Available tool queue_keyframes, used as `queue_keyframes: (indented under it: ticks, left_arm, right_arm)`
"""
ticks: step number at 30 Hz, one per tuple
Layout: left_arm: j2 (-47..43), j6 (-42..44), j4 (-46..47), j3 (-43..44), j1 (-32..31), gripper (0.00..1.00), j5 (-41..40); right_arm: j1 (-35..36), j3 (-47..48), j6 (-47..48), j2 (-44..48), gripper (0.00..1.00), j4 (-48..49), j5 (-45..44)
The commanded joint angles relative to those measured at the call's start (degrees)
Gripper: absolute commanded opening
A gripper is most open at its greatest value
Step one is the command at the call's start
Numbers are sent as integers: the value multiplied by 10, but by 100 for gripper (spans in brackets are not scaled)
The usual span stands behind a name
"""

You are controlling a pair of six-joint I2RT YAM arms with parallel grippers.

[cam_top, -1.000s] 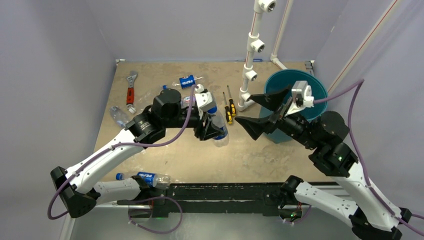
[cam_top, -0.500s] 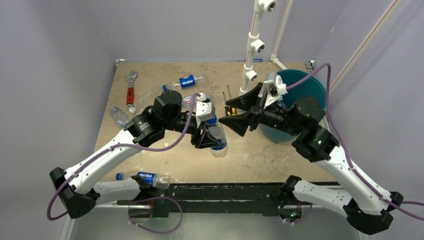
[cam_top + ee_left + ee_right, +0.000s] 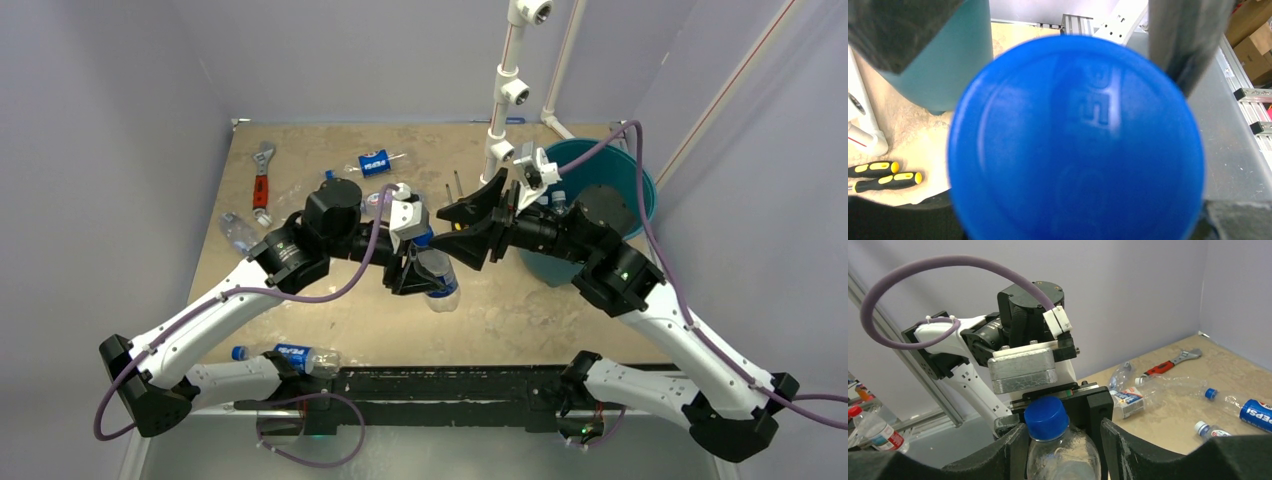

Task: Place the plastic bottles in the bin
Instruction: Place the plastic bottle in the trash bin.

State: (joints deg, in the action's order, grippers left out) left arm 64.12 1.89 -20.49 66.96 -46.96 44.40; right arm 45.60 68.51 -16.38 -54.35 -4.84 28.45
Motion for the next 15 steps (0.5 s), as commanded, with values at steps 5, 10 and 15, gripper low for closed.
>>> queue_keyframes:
  ticks: [5,10,15]
  left_arm:
    - [5,-39,49,7,-1,0,14]
    - [17,-45,54,8,-1,0,14]
    - [21,-55,63,5,-1,0,17]
  right_arm:
    - [1,-1,-10,-8,60,36,21]
    - [1,-4,-14,-14,61,45,24]
    - [2,-8,-21,-27,56,61,31]
